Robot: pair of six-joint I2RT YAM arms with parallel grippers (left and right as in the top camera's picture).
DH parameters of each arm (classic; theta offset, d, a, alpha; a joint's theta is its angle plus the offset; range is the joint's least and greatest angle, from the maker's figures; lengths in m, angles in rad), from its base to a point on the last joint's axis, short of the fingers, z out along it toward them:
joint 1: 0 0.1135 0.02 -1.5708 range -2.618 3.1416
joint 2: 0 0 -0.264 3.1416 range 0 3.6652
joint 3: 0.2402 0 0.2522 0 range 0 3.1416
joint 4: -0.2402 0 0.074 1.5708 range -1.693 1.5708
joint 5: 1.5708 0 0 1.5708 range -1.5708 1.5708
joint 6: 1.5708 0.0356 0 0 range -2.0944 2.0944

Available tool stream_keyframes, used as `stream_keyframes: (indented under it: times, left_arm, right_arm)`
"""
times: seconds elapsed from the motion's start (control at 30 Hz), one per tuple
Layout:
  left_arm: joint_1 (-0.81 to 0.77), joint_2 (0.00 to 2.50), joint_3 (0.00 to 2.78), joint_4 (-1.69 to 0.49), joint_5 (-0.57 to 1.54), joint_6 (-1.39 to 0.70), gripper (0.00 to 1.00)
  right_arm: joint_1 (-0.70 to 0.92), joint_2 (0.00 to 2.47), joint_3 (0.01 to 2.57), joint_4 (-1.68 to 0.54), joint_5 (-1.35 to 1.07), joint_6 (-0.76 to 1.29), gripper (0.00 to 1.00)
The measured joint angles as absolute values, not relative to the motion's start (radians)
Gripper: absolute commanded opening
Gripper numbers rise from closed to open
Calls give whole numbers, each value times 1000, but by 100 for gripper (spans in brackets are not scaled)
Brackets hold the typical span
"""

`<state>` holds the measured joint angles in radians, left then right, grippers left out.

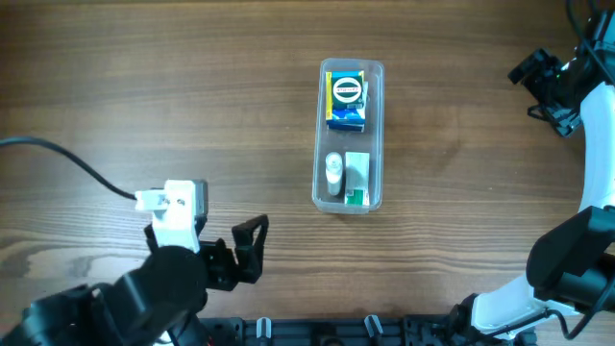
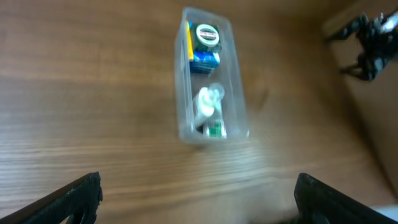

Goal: Pack container

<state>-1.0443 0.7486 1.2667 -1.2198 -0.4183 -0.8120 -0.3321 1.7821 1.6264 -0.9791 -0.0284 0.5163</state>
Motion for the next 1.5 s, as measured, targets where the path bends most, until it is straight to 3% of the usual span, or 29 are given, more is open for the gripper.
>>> stream_keyframes:
  times: [0.57, 0.73, 0.87, 1.0, 1.23, 1.5]
  left_arm:
    - [-1051, 845, 1166, -1156, -391, -793, 100]
    - [-1042, 841, 879, -761, -368, -672, 100]
    - [-919, 733, 516, -288, -260, -558, 100]
    - [-762, 601, 252, 1, -117, -482, 100]
    - [-508, 342, 80, 68, 19, -449, 100]
    - [-318, 158, 46, -19, 108, -422, 100]
  right_arm:
    - [-332, 1782, 1626, -979, -28, 516, 100]
    - [-332, 1782, 1626, -979, -28, 516, 100]
    - [-332, 1782, 1626, -978, -28, 517, 100]
    - [-332, 1782, 1626, -978, -28, 517, 100]
    - [-332, 1782, 1626, -978, -28, 516, 100]
    - [-332, 1782, 1626, -978, -28, 516, 100]
